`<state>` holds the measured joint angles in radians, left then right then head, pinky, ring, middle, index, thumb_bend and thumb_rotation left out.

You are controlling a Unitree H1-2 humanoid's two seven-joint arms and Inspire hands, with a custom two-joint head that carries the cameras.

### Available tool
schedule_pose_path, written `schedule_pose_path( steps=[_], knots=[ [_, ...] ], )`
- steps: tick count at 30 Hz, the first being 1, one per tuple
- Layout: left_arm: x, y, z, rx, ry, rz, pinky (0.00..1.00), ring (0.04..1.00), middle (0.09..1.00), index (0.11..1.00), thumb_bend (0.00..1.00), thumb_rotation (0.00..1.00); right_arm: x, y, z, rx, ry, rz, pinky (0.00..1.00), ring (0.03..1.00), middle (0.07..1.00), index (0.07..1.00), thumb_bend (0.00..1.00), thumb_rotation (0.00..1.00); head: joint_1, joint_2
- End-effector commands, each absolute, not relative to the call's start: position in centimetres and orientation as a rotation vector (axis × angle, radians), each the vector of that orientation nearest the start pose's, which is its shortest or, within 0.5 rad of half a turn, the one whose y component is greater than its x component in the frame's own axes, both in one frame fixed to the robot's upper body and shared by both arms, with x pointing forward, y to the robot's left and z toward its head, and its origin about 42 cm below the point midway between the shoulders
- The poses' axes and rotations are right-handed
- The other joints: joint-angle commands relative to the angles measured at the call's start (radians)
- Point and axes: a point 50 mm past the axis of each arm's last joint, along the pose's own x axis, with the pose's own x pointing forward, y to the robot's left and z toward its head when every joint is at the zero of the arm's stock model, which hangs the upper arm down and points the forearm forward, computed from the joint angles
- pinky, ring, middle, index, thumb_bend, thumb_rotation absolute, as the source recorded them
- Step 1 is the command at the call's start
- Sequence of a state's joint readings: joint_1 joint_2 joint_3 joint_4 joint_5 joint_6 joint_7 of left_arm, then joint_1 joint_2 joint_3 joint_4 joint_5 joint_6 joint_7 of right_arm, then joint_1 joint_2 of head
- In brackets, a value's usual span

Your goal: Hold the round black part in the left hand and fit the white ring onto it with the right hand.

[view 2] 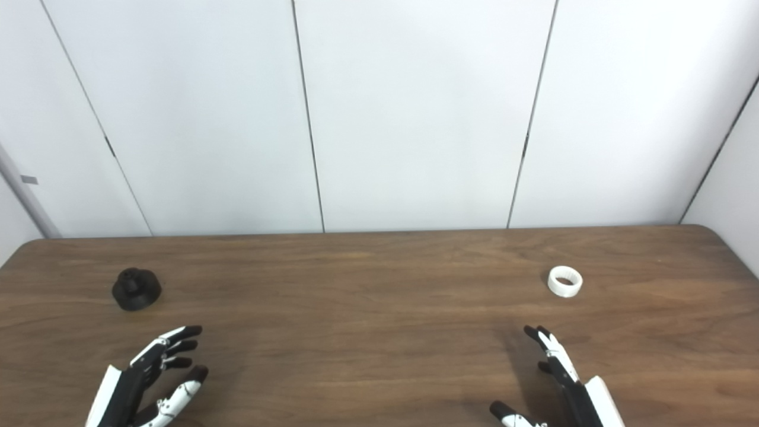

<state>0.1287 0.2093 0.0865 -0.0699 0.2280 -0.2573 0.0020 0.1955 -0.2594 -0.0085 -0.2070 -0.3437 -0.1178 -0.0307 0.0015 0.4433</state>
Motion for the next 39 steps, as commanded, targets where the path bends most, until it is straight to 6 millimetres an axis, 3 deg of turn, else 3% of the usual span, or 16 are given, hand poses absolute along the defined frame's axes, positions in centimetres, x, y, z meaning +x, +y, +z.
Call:
schedule_pose_path(
  steps=[1,9,13,16,21,30,35,39],
  knots=[
    [23.1,29.7,10.2,0.430,-0.198,0.067,0.70,0.794,0.843,0.788,0.51,0.42,22.0,-29.3,12.3,-0.607,-0.143,0.014,0.82,0.986,0.974,0.919,0.52,0.45,0.001,0.000],
    [23.6,31.7,13.2,0.494,-0.334,0.165,0.71,0.825,0.875,0.801,0.56,0.38,22.3,-29.7,12.2,-0.611,-0.130,0.018,0.81,0.982,0.976,0.920,0.52,0.43,0.027,-0.012],
    [24.1,33.5,15.3,0.660,-0.420,0.236,0.70,0.842,0.872,0.780,0.63,0.38,22.4,-29.8,12.2,-0.614,-0.131,0.021,0.82,0.984,0.979,0.920,0.51,0.40,0.050,-0.017],
    [24.5,34.7,16.9,0.776,-0.412,0.284,0.77,0.880,0.890,0.788,0.70,0.39,22.5,-30.0,12.1,-0.618,-0.129,0.018,0.82,0.985,0.980,0.921,0.49,0.38,0.078,-0.023],
    [25.4,36.4,18.7,0.872,-0.393,0.365,0.79,0.905,0.913,0.802,0.79,0.33,22.6,-30.4,12.0,-0.610,-0.124,0.019,0.85,0.994,0.985,0.928,0.47,0.35,0.104,-0.027],
    [28.0,39.7,20.2,0.865,-0.362,0.480,0.86,0.963,0.956,0.846,0.84,0.34,22.4,-31.8,11.9,-0.611,-0.097,0.027,0.84,1.000,1.000,0.945,0.45,0.41,0.183,-0.038],
    [29.8,41.5,20.6,0.800,-0.284,0.513,0.93,0.997,0.995,0.863,0.97,0.41,22.4,-32.7,11.9,-0.619,-0.085,0.027,0.89,1.000,1.000,0.956,0.45,0.42,0.248,-0.047],
    [31.0,42.6,20.3,0.781,-0.222,0.542,0.95,1.000,1.000,0.893,1.00,0.45,22.6,-33.5,11.6,-0.608,-0.092,0.023,0.93,1.000,1.000,0.958,0.45,0.43,0.295,-0.050]
  ],
)
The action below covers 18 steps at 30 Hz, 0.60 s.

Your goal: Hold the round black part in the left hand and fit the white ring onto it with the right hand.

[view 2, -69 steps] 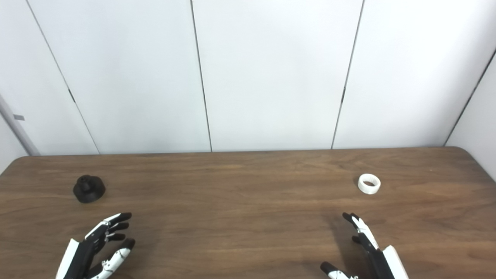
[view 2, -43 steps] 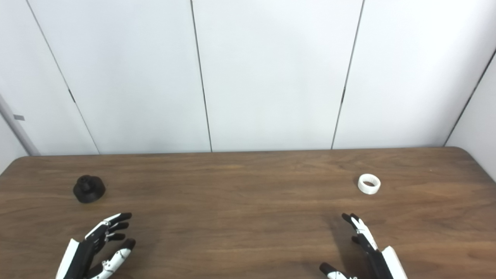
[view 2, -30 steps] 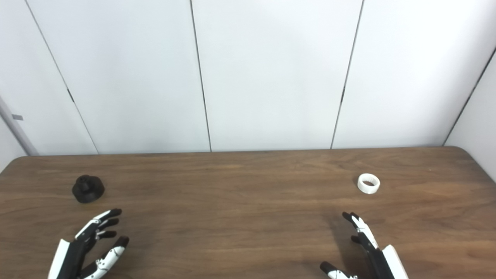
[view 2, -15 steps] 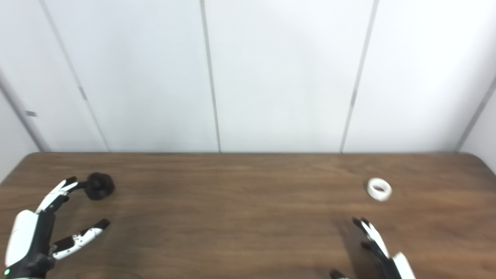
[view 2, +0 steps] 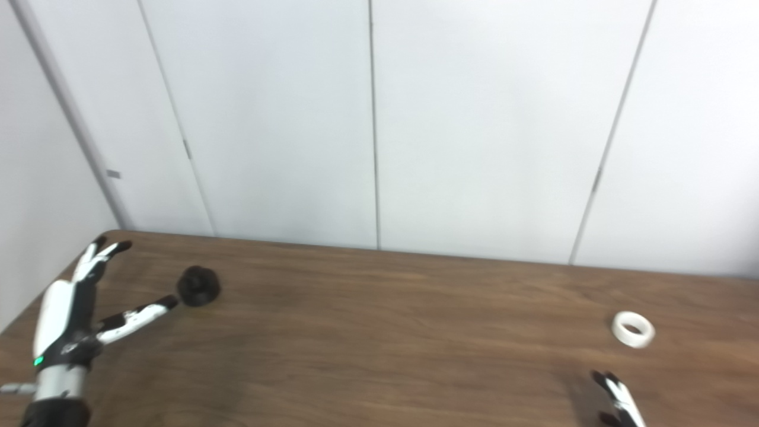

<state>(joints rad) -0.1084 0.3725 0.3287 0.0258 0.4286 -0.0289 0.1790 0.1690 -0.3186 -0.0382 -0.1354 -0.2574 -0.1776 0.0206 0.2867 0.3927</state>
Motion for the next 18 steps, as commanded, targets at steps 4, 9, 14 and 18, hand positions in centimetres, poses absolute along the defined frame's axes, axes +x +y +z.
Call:
schedule_pose_path(
  steps=[4,9,14,18],
  knots=[
    [32.0,42.9,19.7,0.759,-0.160,0.554,0.96,1.000,1.000,0.919,1.00,0.45,22.8,-34.2,11.4,-0.592,-0.113,0.028,0.99,1.000,1.000,0.961,0.43,0.46,0.075,0.003],
    [33.2,42.1,18.7,0.725,-0.098,0.531,0.92,1.000,1.000,0.894,1.00,0.43,22.9,-35.3,11.5,-0.648,-0.110,0.010,0.91,1.000,1.000,0.954,0.51,0.56,0.142,0.013],
    [34.5,41.5,17.7,0.681,-0.009,0.478,0.99,1.000,1.000,0.902,1.00,0.45,22.9,-36.1,11.5,-0.658,-0.106,-0.002,0.88,1.000,1.000,0.957,0.54,0.60,0.172,0.021],
    [35.3,41.6,16.8,0.624,0.075,0.424,1.00,1.000,1.000,0.944,1.00,0.47,22.8,-36.4,11.8,-0.661,-0.107,-0.002,0.88,1.000,1.000,0.958,0.51,0.56,0.192,0.026]
  ],
)
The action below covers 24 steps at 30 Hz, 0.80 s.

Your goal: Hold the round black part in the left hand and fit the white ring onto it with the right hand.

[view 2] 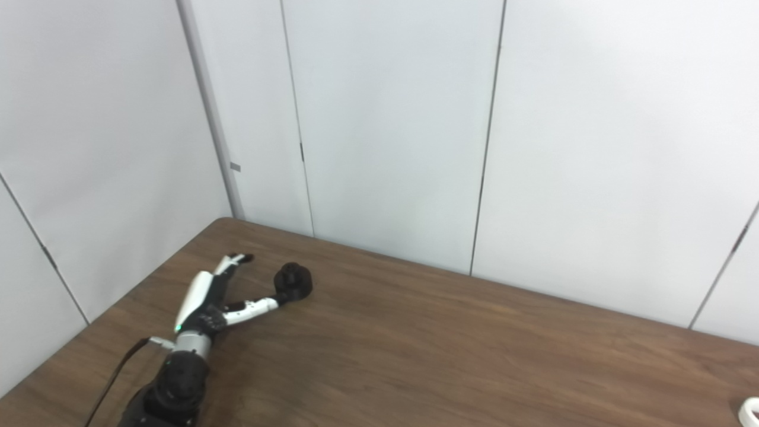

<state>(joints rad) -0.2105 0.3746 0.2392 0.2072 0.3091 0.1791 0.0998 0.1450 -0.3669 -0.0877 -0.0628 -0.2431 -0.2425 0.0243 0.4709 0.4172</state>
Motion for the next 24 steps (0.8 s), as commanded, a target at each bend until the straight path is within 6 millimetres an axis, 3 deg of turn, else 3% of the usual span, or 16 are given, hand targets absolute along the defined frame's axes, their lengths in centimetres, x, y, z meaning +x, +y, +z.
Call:
schedule_pose_path(
  steps=[1,3,11,19,24],
  knots=[
    [35.4,41.5,16.7,0.621,0.085,0.419,1.00,1.000,1.000,0.953,1.00,0.48,22.8,-36.5,11.8,-0.661,-0.106,-0.002,0.90,1.000,1.000,0.961,0.51,0.56,0.008,0.002],
    [35.6,41.5,16.4,0.633,0.123,0.410,1.00,1.000,1.000,0.969,1.00,0.47,22.8,-36.7,11.8,-0.667,-0.106,-0.002,0.95,1.000,1.000,0.964,0.52,0.58,0.019,0.003],
    [36.2,41.6,15.6,0.643,0.185,0.407,1.00,1.000,1.000,0.980,1.00,0.46,22.5,-37.3,12.0,-0.670,-0.100,-0.004,1.00,1.000,1.000,0.966,0.54,0.59,0.039,0.005],
    [36.9,41.3,15.7,0.677,0.221,0.410,1.00,1.000,1.000,0.972,1.00,0.45,22.5,-37.5,12.0,-0.677,-0.114,-0.001,1.00,1.000,1.000,0.963,0.47,0.53,0.049,0.006],
    [36.8,41.1,15.4,0.665,0.235,0.402,1.00,1.000,1.000,0.976,1.00,0.43,22.4,-37.7,12.0,-0.683,-0.111,-0.008,0.96,1.000,1.000,0.963,0.50,0.56,0.053,0.007]
  ],
)
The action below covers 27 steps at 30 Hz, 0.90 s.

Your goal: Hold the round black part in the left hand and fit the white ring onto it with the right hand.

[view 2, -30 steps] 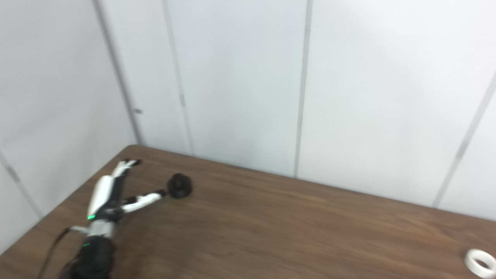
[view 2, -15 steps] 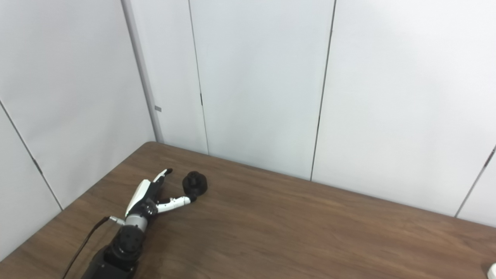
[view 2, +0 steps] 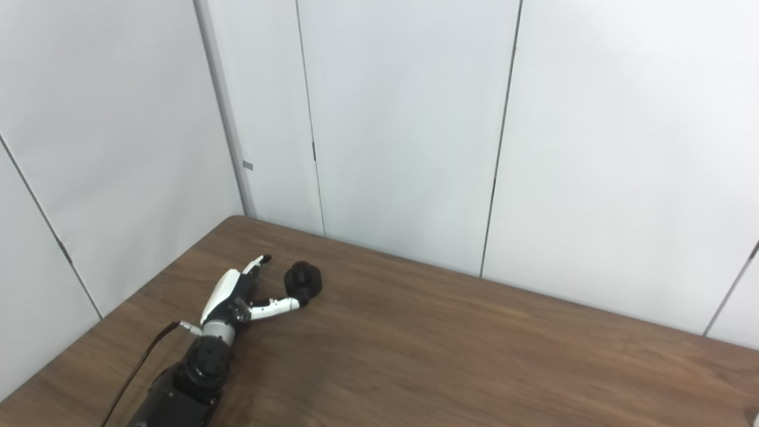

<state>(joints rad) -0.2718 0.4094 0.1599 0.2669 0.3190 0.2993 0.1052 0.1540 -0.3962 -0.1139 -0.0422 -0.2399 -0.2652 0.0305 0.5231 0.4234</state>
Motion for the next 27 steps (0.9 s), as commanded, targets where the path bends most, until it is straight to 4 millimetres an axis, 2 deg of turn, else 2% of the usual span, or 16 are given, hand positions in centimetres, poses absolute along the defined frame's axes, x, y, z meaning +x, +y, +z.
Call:
schedule_pose_path(
  steps=[1,17,27],
  knots=[
    [36.8,41.1,15.3,0.668,0.241,0.400,1.00,1.000,1.000,0.976,1.00,0.43,22.4,-37.6,12.0,-0.685,-0.111,-0.008,0.97,1.000,1.000,0.961,0.49,0.56,0.000,0.001],
    [37.3,41.9,13.6,0.739,0.352,0.353,1.00,1.000,1.000,0.958,1.00,0.39,22.1,-37.2,12.1,-0.690,-0.114,-0.005,1.00,1.000,1.000,0.973,0.47,0.55,-0.016,-0.006],
    [38.7,41.8,13.4,0.896,0.420,0.323,1.00,1.000,1.000,0.926,1.00,0.36,22.0,-37.0,11.9,-0.672,-0.105,-0.007,1.00,1.000,1.000,0.968,0.50,0.58,-0.021,-0.010]
  ],
)
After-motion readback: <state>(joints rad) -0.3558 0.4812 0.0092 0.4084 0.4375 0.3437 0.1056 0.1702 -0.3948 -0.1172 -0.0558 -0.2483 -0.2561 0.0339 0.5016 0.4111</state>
